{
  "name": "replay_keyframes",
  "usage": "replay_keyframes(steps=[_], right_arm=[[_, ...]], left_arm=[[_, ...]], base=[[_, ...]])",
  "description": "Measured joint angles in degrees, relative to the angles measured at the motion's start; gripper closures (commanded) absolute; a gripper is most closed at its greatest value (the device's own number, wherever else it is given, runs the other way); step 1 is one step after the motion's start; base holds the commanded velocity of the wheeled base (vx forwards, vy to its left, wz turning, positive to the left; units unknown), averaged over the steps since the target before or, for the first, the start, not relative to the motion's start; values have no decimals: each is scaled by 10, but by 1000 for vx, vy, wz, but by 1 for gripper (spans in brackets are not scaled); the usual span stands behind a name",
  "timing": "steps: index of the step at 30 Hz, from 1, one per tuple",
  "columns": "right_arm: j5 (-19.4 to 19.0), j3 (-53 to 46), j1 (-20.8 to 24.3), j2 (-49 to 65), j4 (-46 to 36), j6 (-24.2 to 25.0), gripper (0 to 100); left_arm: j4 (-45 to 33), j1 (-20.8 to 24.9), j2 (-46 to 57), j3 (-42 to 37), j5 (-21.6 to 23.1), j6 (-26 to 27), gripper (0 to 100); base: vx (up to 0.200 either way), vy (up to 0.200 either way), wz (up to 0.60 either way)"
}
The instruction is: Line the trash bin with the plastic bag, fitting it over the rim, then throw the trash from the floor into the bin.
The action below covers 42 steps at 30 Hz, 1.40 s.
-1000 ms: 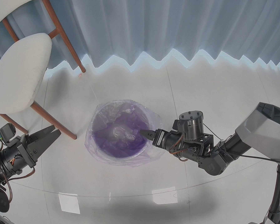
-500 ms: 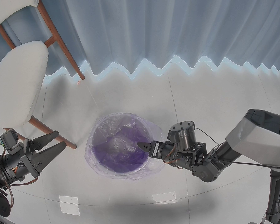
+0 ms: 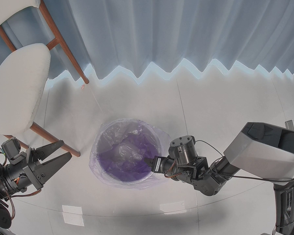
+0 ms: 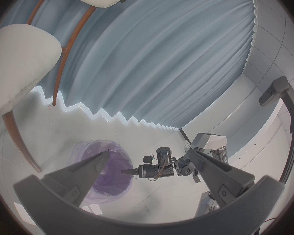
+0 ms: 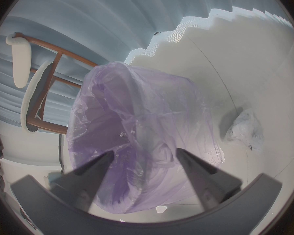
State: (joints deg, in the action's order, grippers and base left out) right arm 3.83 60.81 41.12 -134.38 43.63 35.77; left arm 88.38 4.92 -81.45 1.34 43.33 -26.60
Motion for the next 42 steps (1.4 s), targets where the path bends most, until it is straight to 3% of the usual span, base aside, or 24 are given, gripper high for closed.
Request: replay_keyframes(steps=[9, 17, 21, 28, 34, 42], right_arm=[[-1, -6, -6, -2, 5, -2, 100], [-17, -37, -22, 30, 25, -63, 100], [-30, -72, -32, 49, 75, -96, 100], [-77, -161, -56, 72, 235, -114, 100], [-128, -227, -82, 89, 343, -78, 100], [-164, -268, -94, 130, 374, -17, 100]], left_arm=[[-1, 33, 0, -3, -4, 0, 0], [-1, 37, -1, -3, -4, -2, 0], [-1, 33, -4, -3, -4, -4, 0], [-1, 8, -31, -2, -7, -41, 0], [0, -42, -81, 38, -5, -162, 0], [0, -78, -157, 74, -2, -186, 0]], base=[[0, 0, 0], [0, 0, 0], [0, 0, 0], [0, 0, 0], [0, 0, 0], [0, 0, 0]])
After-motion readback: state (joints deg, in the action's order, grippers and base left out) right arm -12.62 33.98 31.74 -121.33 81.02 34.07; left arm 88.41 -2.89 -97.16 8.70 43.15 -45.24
